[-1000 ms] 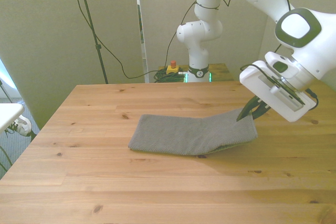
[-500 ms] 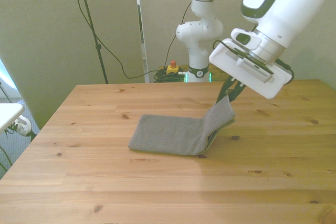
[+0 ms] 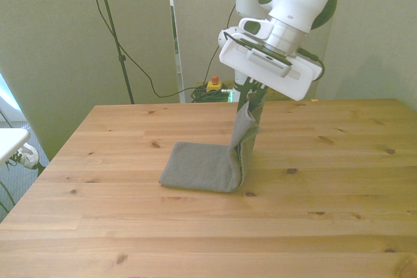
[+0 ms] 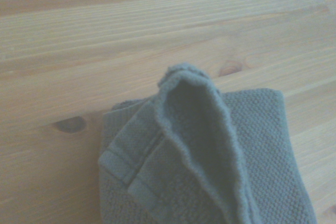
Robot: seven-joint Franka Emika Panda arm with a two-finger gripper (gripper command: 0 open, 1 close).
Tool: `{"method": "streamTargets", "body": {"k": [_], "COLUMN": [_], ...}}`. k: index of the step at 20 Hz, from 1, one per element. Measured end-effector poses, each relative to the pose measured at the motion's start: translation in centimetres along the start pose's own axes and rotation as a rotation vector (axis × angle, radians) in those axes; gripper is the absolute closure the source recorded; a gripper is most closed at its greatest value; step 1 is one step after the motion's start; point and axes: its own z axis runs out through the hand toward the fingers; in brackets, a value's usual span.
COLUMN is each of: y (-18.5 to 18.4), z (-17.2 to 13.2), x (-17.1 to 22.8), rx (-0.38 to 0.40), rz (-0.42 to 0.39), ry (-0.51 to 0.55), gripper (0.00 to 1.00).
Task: Fold the towel
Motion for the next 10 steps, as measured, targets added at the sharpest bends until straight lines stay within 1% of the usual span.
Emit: {"method": "streamTargets", "body": {"k": [5,7,10], "y": [3.5,4.7,5.6], "z": [2.6,4.4,7.5], "x": [4.5,6.4,8.2], "rx": [0.004,0.018,0.049], "rz": [0.059,0.078,0.092], "ry": [-0.029,-0.038,-0.062], "gripper": [1.0,1.0,1.0]}}
